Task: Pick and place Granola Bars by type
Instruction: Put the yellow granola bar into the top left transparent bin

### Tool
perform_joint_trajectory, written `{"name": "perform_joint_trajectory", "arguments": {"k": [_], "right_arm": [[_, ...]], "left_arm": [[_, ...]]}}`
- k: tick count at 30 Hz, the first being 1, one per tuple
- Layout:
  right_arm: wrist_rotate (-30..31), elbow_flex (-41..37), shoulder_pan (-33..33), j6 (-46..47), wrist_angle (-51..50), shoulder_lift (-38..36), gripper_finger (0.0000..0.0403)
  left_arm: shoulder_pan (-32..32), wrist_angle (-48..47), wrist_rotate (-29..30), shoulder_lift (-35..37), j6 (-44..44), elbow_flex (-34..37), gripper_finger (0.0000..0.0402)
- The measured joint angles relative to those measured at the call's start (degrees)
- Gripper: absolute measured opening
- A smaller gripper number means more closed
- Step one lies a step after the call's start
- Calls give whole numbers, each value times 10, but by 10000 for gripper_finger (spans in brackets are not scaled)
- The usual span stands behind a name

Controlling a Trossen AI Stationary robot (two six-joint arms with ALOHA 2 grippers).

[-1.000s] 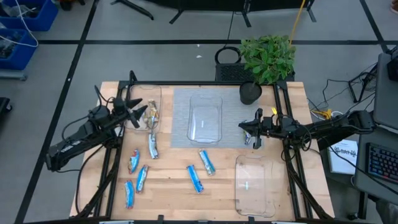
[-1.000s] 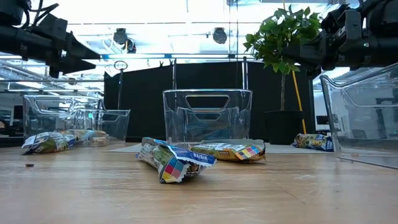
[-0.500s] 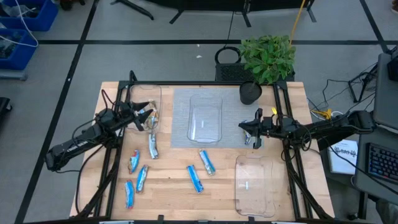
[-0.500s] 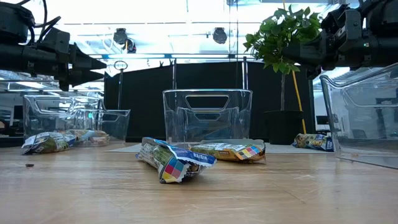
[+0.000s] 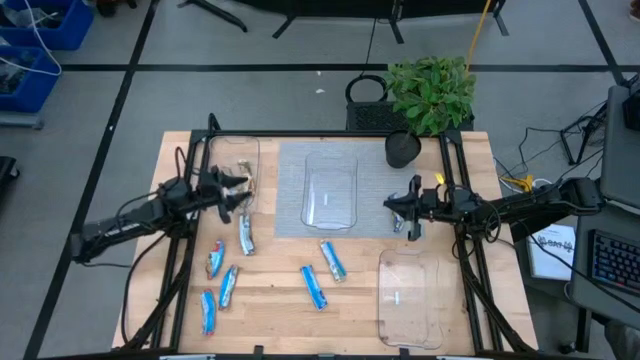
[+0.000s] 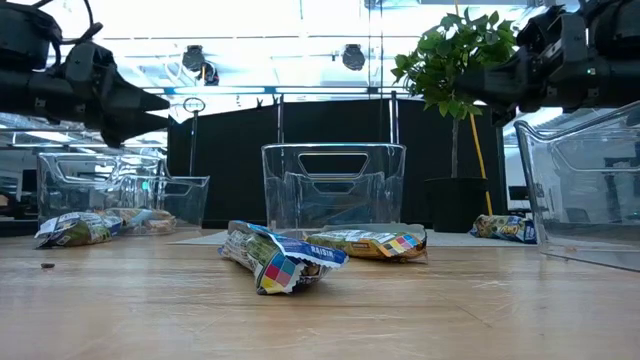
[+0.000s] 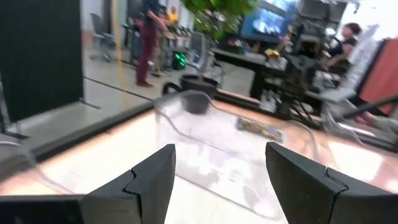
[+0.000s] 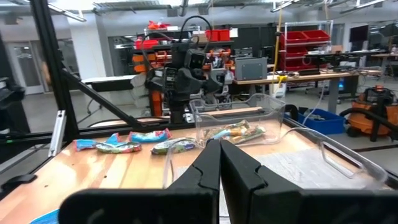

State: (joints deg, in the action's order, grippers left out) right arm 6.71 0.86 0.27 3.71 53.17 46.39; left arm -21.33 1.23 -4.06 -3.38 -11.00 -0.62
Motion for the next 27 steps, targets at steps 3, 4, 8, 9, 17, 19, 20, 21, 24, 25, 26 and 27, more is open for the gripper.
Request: {"name": "perform_joint_trajectory", "arguments": {"k": [3,4,8,9,17,19,20,21,24,25,26,27], "right_arm": [[-10,0,0,1,0,0,4],[-10,0,0,1,0,0,4],[-10,0,0,0,0,0,4],[-10,0,0,1,-1,0,4],[-41,24,-6,94,-19,0,4],[-52,52,-31,89,-91,9,4],[-49,79,-47,78,-119,21,4],[-34,105,-66,66,-141,32,4],[16,168,-119,20,-171,78,4],[26,183,-134,3,-174,97,4],[33,194,-147,-13,-178,114,4],[37,203,-158,-26,-177,129,4]], "left_arm": [[32,0,0,-18,0,0,253],[42,0,0,-24,0,0,253],[79,-2,21,-34,10,0,253],[85,-1,30,-34,15,0,253],[103,26,56,-34,33,0,253],[103,26,56,-34,34,0,253],[103,26,56,-34,34,0,253],[103,26,56,-34,34,0,253],[102,28,56,-34,34,0,253],[102,29,56,-34,34,0,253],[102,29,56,-34,34,0,253],[102,29,56,-34,34,0,253]]}}
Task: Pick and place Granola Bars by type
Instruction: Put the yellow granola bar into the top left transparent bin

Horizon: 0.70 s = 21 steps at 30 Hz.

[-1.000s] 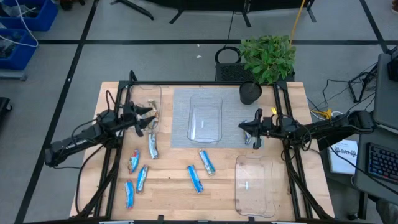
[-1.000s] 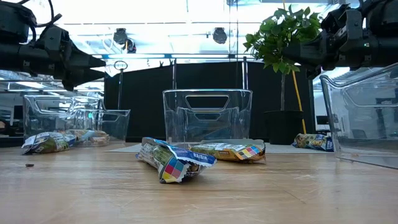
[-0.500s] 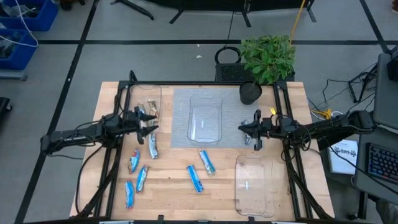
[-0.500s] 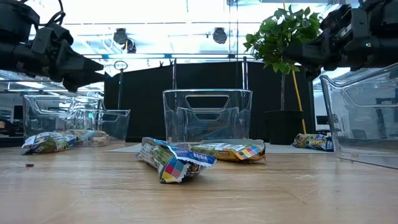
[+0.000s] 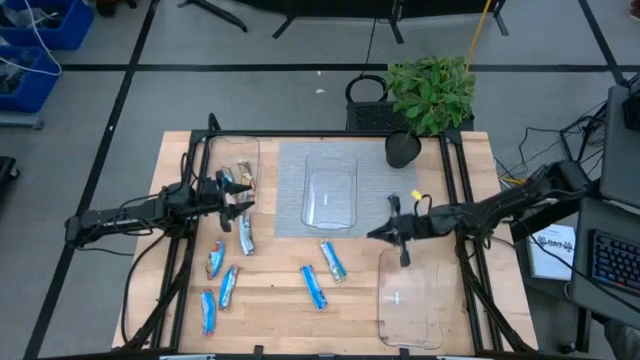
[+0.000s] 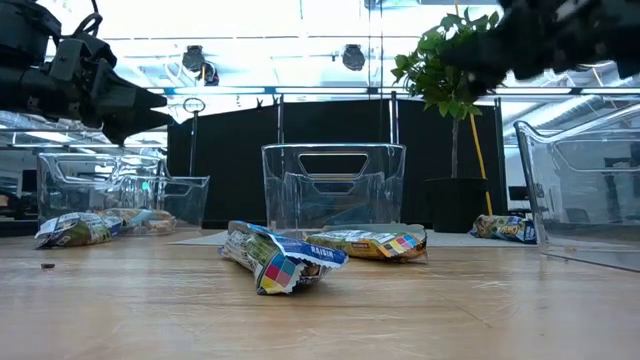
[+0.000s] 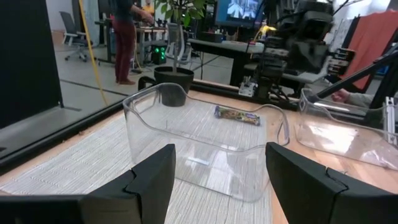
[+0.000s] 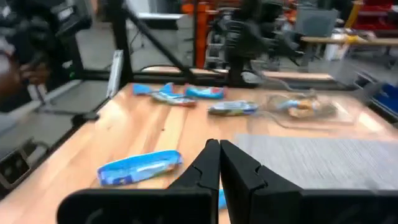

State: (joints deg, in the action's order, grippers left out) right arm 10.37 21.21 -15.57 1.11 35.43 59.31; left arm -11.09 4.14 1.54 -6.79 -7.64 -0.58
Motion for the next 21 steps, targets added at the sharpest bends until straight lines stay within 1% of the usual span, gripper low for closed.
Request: {"name": "perform_joint_trajectory", "arguments": {"k": [4,8,9,11,16,19,21], "right_arm": [[2,44,-16,-15,33,57,4],[1,108,-25,10,5,104,4],[1,133,-26,17,-15,116,4],[1,187,-26,39,-90,139,4],[3,341,-25,101,-264,227,4],[3,408,-25,140,-327,288,4],[1,439,-23,177,-348,326,4]], "left_arm": [[0,0,0,0,0,0,253],[0,0,0,0,0,0,253],[0,0,0,0,0,0,253],[0,3,0,0,0,0,253],[0,4,0,0,-1,0,253],[0,5,0,0,-1,0,253],[0,4,0,0,-1,0,253]]}}
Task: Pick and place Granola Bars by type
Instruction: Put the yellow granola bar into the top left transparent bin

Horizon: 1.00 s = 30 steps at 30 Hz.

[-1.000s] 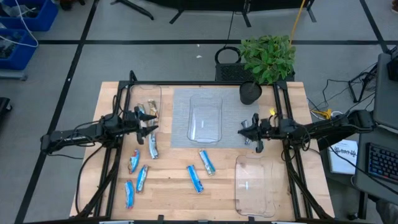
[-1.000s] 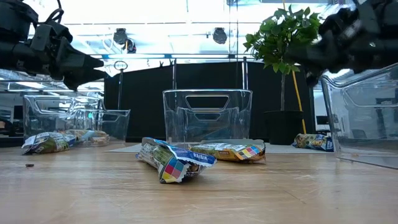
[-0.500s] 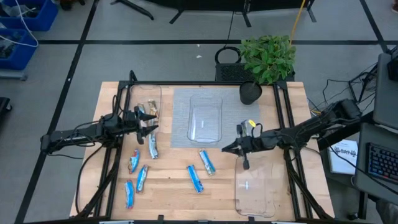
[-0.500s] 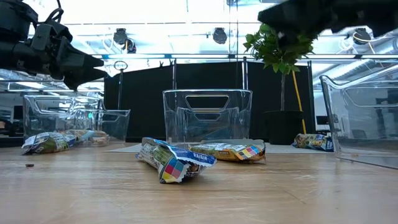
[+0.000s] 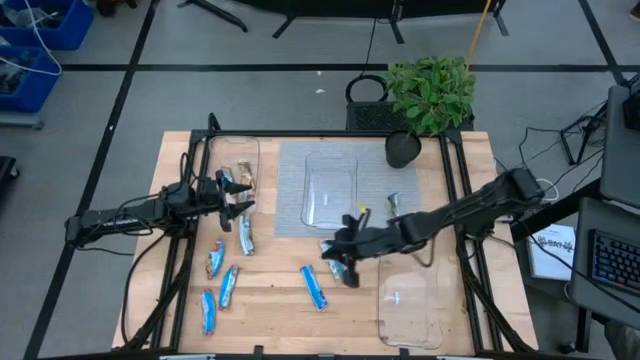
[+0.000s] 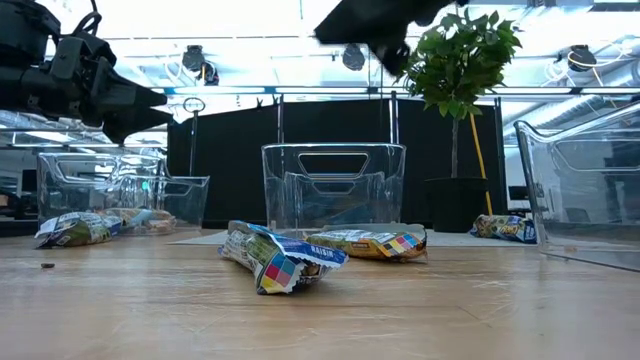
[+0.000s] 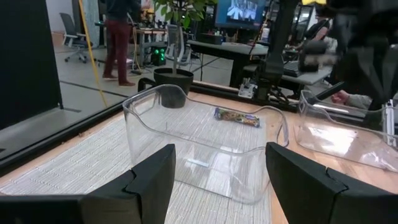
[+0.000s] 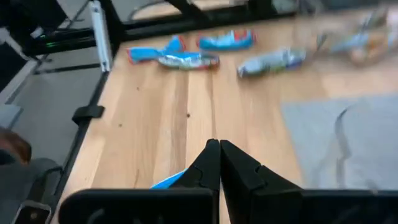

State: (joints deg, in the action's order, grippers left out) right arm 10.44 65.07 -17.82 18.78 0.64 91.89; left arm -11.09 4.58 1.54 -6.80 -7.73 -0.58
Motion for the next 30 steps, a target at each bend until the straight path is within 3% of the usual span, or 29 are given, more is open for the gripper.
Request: {"name": "perform_joint_trajectory", "arguments": {"k": [8,17,24,30], "right_arm": [[-20,29,4,174,-57,89,4],[-71,30,7,309,-155,112,4],[-109,30,10,327,-177,112,7],[-150,30,13,316,-176,134,58]], "left_arm": [[0,0,0,0,0,0,253],[0,0,0,0,0,0,253],[0,0,0,0,0,0,253],[0,0,0,0,0,0,253]]}}
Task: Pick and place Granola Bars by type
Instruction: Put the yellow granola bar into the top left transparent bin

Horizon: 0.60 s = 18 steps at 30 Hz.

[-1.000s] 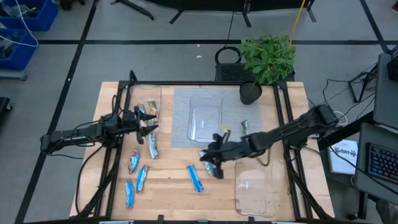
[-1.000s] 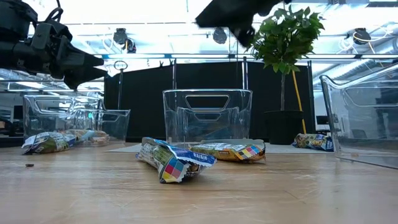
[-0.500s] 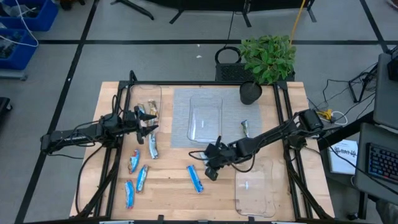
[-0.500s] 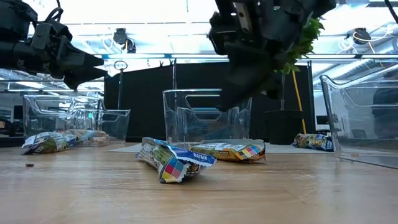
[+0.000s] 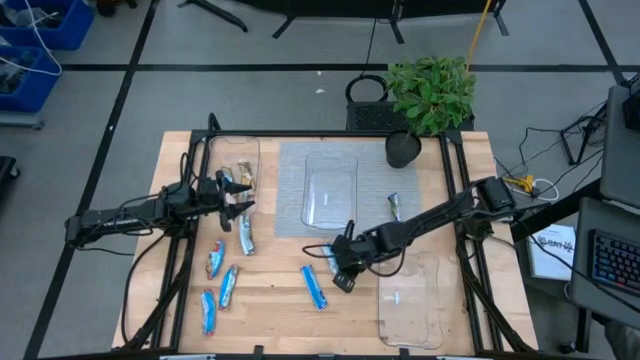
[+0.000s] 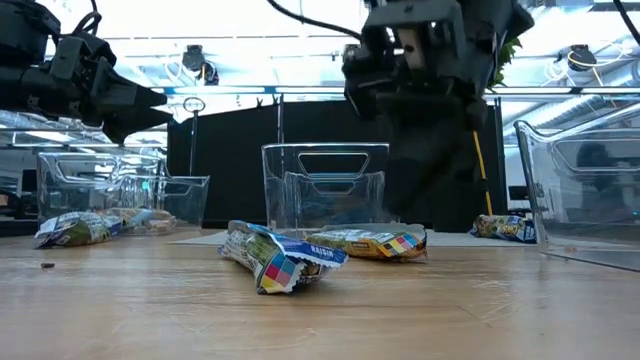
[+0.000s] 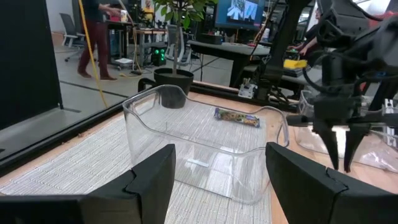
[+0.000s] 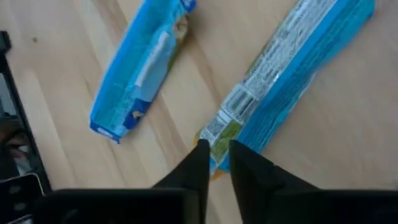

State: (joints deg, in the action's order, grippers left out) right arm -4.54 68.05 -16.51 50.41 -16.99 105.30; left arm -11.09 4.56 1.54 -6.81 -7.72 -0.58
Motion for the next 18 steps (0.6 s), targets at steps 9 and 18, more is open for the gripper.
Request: {"name": "perform_joint_trajectory", "arguments": {"k": [9,18], "right_arm": [[-29,0,15,13,37,37,142],[-29,0,25,13,39,40,124]], "left_arm": [[0,0,0,0,0,0,253],[0,0,0,0,0,0,253]]}}
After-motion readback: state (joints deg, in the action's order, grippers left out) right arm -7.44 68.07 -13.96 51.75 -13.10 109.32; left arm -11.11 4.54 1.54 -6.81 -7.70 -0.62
